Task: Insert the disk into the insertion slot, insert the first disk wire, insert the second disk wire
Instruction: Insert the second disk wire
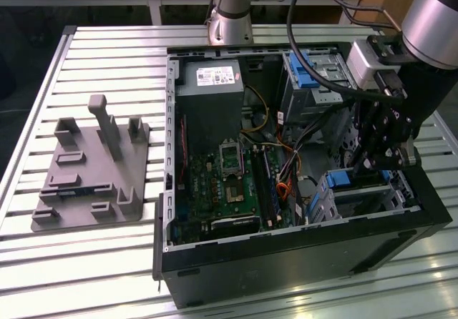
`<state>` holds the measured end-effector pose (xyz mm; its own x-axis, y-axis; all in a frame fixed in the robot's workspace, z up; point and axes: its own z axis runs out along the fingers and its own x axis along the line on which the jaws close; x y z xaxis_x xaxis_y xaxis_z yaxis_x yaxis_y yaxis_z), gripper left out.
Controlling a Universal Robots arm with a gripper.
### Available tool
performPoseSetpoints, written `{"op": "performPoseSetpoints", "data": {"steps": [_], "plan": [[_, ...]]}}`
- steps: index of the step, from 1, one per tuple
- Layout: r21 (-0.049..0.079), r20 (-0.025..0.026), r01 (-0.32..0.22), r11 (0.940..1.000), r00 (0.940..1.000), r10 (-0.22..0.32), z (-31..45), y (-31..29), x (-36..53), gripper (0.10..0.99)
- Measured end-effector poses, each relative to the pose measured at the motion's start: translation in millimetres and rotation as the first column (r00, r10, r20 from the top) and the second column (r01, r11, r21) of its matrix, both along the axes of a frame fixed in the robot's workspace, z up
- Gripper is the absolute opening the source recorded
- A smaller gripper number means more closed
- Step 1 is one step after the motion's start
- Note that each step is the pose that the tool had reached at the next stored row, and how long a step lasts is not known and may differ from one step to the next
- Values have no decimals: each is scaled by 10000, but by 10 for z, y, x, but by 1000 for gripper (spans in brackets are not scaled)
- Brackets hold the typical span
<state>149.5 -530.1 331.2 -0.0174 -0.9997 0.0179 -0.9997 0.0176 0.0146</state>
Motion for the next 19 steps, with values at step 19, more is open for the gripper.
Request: {"op": "performPoseSetpoints", "data": {"steps": [19], "plan": [[-1,0,-445,9990,9990,445,-36,-7,0,196]]}}
